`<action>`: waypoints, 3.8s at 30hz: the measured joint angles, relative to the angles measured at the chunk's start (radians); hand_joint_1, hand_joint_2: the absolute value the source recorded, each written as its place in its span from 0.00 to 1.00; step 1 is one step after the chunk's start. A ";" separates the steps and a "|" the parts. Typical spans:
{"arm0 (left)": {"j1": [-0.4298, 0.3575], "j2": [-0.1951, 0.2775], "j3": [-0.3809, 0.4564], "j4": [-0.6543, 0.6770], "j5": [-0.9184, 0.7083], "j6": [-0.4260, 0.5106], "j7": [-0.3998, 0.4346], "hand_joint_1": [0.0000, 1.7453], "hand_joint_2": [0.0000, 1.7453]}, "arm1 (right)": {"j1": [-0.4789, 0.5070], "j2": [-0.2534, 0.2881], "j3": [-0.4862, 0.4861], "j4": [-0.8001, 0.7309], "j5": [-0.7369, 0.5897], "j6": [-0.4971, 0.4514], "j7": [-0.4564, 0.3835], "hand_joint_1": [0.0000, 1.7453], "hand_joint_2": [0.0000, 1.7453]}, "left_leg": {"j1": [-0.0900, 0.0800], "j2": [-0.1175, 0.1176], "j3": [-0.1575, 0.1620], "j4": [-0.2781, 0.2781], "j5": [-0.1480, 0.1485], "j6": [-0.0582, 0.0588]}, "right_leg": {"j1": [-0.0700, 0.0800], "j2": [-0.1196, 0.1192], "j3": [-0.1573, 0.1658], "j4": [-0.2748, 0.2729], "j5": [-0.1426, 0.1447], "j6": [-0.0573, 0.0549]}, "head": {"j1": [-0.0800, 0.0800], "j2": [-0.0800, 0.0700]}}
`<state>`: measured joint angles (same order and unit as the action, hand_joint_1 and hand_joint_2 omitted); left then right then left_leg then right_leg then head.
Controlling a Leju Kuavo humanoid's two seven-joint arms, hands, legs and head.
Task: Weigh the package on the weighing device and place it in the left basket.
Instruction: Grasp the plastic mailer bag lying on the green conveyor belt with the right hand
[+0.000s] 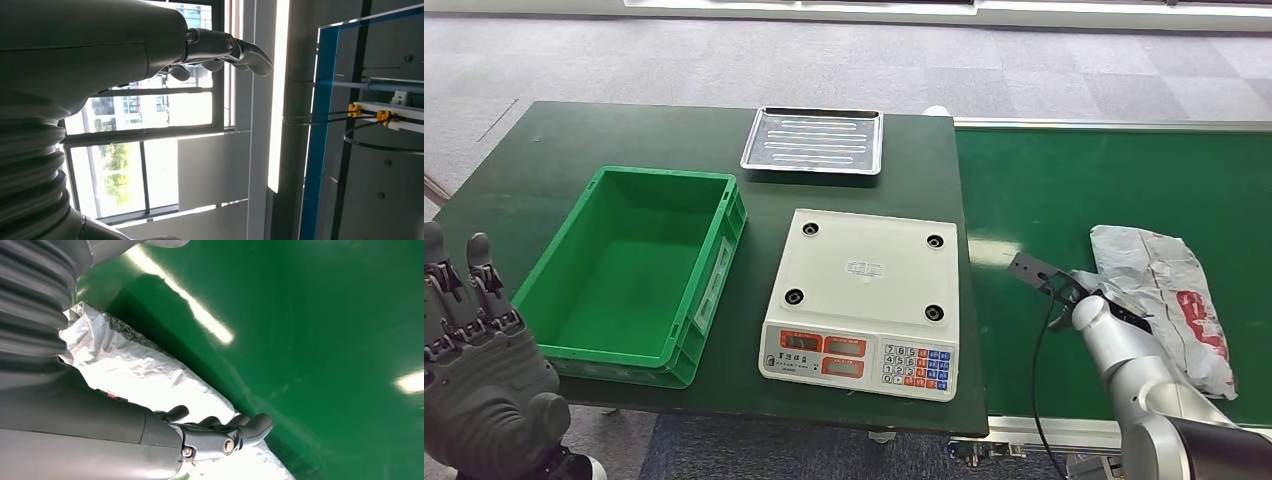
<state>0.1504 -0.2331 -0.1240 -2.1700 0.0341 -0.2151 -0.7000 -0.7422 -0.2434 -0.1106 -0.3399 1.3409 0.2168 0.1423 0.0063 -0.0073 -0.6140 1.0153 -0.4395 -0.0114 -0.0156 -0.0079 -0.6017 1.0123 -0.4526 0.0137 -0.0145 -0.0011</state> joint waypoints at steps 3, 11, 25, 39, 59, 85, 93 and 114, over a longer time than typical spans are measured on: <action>-0.005 0.000 0.004 0.001 0.001 -0.001 0.000 0.00 1.00 | 0.000 -0.002 -0.003 0.000 0.005 -0.001 0.006 0.00 1.00 | 0.000 0.000 0.000 0.000 0.000 0.000 | 0.000 0.000 0.000 0.000 0.000 0.000 | 0.000 0.000; -0.008 0.000 0.008 0.002 -0.004 0.028 0.000 0.00 1.00 | -0.015 -0.008 -0.003 0.000 0.052 -0.025 0.115 0.00 1.00 | 0.000 0.000 0.000 0.000 0.000 0.000 | 0.000 0.000 0.000 0.000 0.000 0.000 | 0.000 0.000; -0.003 -0.005 0.008 0.000 -0.011 0.045 0.000 0.00 1.00 | 0.009 -0.009 -0.003 -0.005 0.104 -0.085 0.195 0.00 1.00 | 0.000 0.000 0.000 0.000 0.000 0.000 | 0.000 0.000 0.000 0.000 0.000 0.000 | 0.000 0.000; -0.004 -0.005 0.008 0.000 -0.012 0.069 0.000 0.00 1.00 | -0.018 -0.006 -0.002 -0.007 0.131 -0.032 0.183 0.00 1.00 | 0.000 0.000 0.000 0.000 0.000 0.000 | 0.000 0.000 0.000 0.000 0.000 0.000 | 0.000 0.000; -0.003 -0.008 0.008 0.000 -0.013 0.058 0.000 0.00 1.00 | -0.033 -0.002 -0.001 -0.007 0.135 -0.013 0.132 0.00 1.00 | 0.000 0.000 0.000 0.000 0.000 0.000 | 0.000 0.000 0.000 0.000 0.000 0.000 | 0.000 0.000; -0.028 -0.014 0.027 0.022 0.017 0.009 0.000 0.00 1.00 | 0.015 -0.005 0.055 -0.007 0.048 0.140 -0.220 0.00 1.00 | 0.000 0.000 0.000 0.000 0.000 0.000 | 0.000 0.000 0.000 0.000 0.000 0.000 | 0.000 0.000; -0.028 -0.014 0.031 0.024 0.020 0.013 0.000 0.00 1.00 | 0.017 -0.007 0.074 -0.008 0.040 0.097 -0.121 0.00 1.00 | 0.000 0.000 0.000 0.000 0.000 0.000 | 0.000 0.000 0.000 0.000 0.000 0.000 | 0.000 0.000; -0.016 -0.027 0.031 0.019 0.007 0.027 0.000 0.00 1.00 | 0.007 -0.007 0.116 -0.013 0.066 0.090 -0.015 0.00 1.00 | 0.000 0.000 0.000 0.000 0.000 0.000 | 0.000 0.000 0.000 0.000 0.000 0.000 | 0.000 0.000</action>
<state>0.1349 -0.2605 -0.0927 -2.1511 0.0408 -0.1881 -0.7000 -0.7357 -0.2506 0.0050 -0.3525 1.4065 0.3067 0.1271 0.0062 -0.0078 -0.6143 1.0153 -0.4395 -0.0113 -0.0157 -0.0083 -0.6013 1.0123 -0.4526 0.0138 -0.0144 -0.0011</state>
